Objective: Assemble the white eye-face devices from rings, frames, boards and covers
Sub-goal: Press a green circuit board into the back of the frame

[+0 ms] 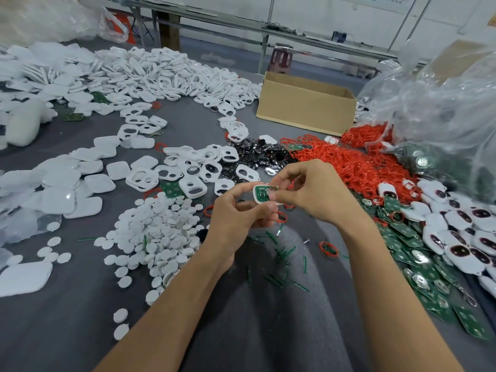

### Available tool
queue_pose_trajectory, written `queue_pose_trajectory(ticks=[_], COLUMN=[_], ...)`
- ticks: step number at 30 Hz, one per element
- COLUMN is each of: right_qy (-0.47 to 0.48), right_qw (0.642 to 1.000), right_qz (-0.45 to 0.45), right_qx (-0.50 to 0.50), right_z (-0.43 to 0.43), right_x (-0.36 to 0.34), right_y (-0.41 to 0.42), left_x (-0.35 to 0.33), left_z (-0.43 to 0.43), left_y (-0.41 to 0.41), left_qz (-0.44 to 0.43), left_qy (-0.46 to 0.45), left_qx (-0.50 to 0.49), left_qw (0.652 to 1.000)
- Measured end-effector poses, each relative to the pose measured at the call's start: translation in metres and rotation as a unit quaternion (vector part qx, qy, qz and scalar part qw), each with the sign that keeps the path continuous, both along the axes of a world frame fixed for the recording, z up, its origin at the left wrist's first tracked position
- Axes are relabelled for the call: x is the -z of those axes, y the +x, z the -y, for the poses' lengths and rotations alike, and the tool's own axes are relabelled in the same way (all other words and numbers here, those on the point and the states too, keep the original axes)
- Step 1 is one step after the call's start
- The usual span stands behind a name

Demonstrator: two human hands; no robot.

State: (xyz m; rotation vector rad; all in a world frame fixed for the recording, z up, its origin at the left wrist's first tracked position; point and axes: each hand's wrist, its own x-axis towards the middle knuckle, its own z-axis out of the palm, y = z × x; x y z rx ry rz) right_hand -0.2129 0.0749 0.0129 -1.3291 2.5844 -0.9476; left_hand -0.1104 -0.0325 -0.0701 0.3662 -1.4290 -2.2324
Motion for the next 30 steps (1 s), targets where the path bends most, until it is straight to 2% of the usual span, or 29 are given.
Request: queue_pose_trajectory(ticks=[20, 26, 30], right_qy=[0.044, -0.08, -0.093], right_qw=[0.999, 0.996, 0.995], right_qz=[0.001, -0.026, -0.043], right_qx=[0.004, 0.035, 0.012], right_z=[-0.002, -0.001, 0.022], right_x=[-0.003, -0.015, -0.019], right_y=[0.001, 0.008, 0.025], left_x=[0.001, -0.001, -0.003], left_z=[0.0, -0.002, -0.003], left_y=[-0.001, -0.001, -0.002], left_qz=[-0.001, 0.008, 0.025], left_qy=[-0.013, -0.016, -0.019], left_qx=[0.003, 0.012, 0.011], left_qw=[1.0, 1.0, 0.999])
